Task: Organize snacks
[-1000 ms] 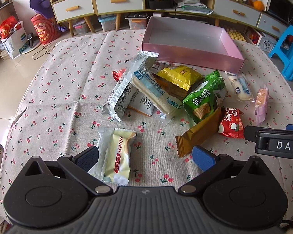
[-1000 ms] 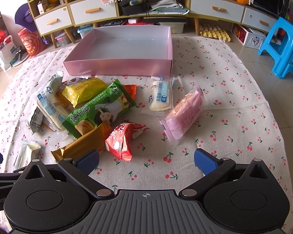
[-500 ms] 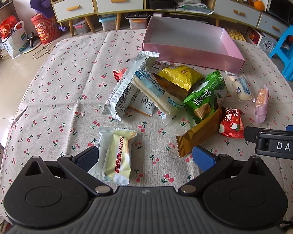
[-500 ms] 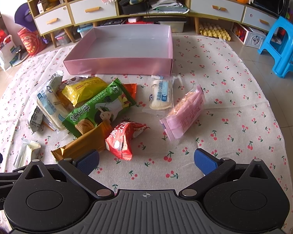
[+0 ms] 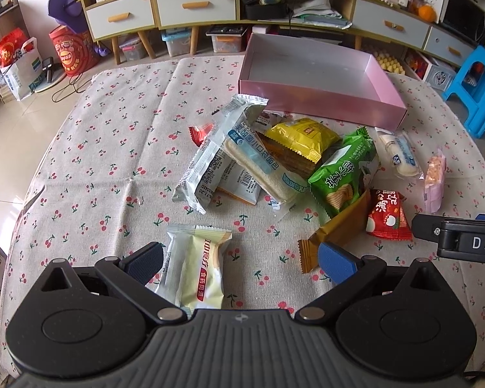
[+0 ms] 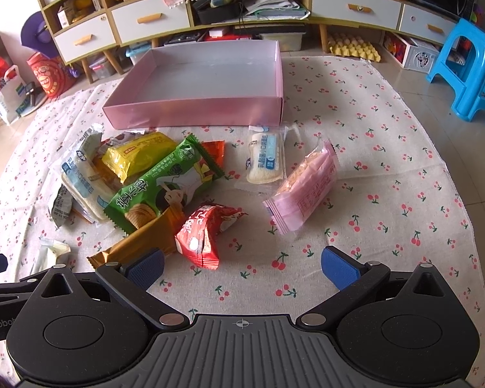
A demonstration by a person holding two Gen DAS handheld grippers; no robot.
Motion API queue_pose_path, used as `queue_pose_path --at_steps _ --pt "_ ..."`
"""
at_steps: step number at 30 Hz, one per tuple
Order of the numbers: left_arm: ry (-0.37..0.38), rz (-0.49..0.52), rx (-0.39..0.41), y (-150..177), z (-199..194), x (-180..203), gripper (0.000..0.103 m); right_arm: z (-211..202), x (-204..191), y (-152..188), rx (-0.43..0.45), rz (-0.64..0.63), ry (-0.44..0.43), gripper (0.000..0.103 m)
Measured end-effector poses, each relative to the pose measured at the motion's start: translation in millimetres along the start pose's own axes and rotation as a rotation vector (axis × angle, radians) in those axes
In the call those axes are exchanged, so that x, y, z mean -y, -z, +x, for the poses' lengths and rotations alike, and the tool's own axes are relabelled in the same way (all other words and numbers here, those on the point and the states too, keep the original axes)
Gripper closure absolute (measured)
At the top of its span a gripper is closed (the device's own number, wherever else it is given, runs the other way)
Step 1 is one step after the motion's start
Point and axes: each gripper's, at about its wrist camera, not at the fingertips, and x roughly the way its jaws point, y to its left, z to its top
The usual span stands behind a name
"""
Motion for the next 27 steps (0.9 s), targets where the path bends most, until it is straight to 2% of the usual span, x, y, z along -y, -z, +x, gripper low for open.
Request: queue_pose_path --at_steps 3,12,18,22,27 --pt "0.001 -0.004 0.017 -6 0 -8 0.001 -2 2 -7 -0.017 0.003 -0.036 0.0" --pt "0.033 -0.004 -0.017 -28 6 -33 0.001 1 16 -35 -0.069 0.056 -0.122 0.0" --pt "0.125 -0.124 -0.045 -41 19 -46 0.002 16 18 -54 -0.136 0.103 -0.194 0.0" --pt "0.189 -0.189 -0.069 -41 32 -48 0.014 33 23 -53 -0.148 0.189 -0.281 0.0" --pt "0.269 -0.221 -0.075 -48 40 -43 0.027 50 24 -62 -0.183 0.27 -0.373 0.002"
